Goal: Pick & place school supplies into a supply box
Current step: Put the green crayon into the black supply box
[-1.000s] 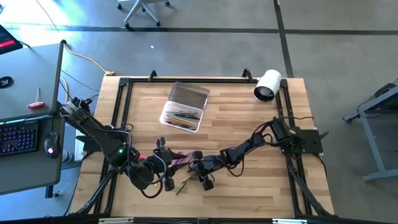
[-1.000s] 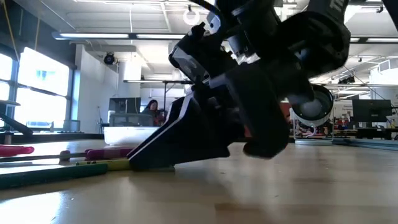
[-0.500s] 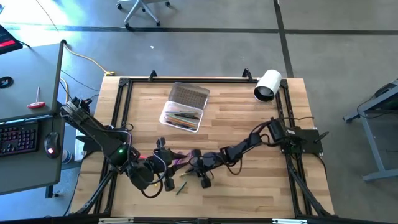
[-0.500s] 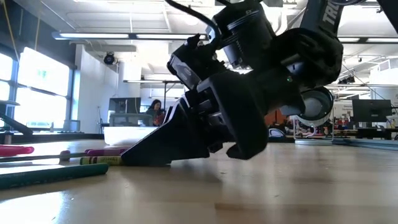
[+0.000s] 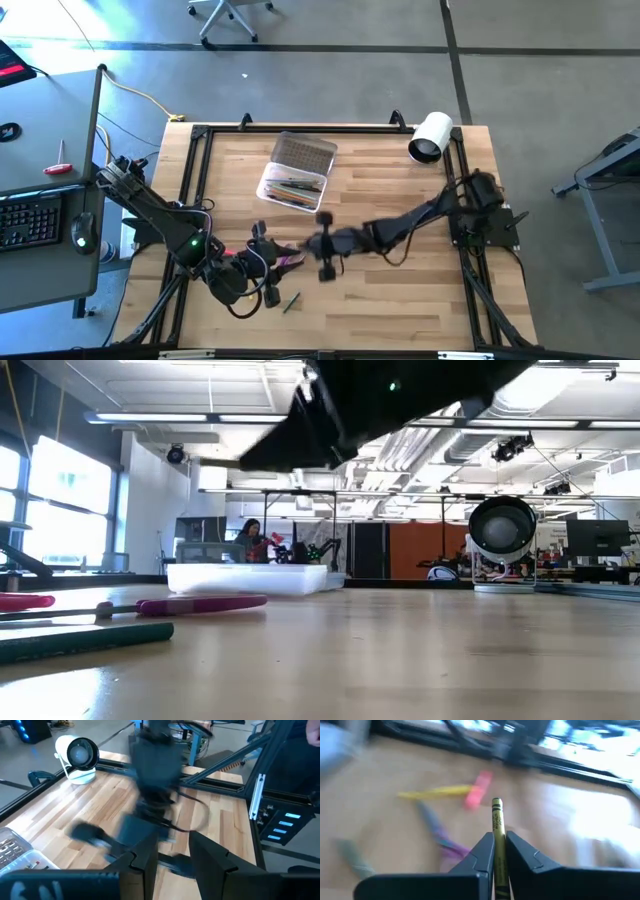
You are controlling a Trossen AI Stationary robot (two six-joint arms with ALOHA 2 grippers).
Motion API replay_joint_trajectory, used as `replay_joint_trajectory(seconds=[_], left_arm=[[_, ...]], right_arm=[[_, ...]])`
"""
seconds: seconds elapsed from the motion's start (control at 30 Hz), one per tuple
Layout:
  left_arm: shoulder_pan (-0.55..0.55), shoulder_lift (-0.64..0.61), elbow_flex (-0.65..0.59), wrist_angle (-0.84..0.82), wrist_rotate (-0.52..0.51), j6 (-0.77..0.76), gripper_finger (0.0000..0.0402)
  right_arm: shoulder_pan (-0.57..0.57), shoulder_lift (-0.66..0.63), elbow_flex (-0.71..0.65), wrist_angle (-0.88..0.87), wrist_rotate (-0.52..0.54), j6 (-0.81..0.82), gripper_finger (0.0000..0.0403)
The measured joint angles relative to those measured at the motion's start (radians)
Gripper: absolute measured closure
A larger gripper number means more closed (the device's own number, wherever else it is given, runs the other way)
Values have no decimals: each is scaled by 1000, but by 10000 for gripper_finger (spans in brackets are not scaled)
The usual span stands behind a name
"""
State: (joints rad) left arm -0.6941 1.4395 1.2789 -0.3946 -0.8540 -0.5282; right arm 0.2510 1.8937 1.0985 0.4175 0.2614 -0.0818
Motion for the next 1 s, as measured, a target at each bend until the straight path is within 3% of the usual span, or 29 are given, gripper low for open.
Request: replay_joint_trajectory(seconds=[0.2,0.5,0.77,1.0], left_arm=[[0,0,0,2,8,0,257],[0,0,0,9,-28,1,257],[0,0,0,4,-28,2,257],[0,0,0,3,-27,3,257]], right_arm=[[-148,-56,-1,-41,110,-50,392],[-373,82,-1,-29,-57,115,379],[-403,154,-1,69,-75,163,383],[-390,154,0,97,-87,168,308]])
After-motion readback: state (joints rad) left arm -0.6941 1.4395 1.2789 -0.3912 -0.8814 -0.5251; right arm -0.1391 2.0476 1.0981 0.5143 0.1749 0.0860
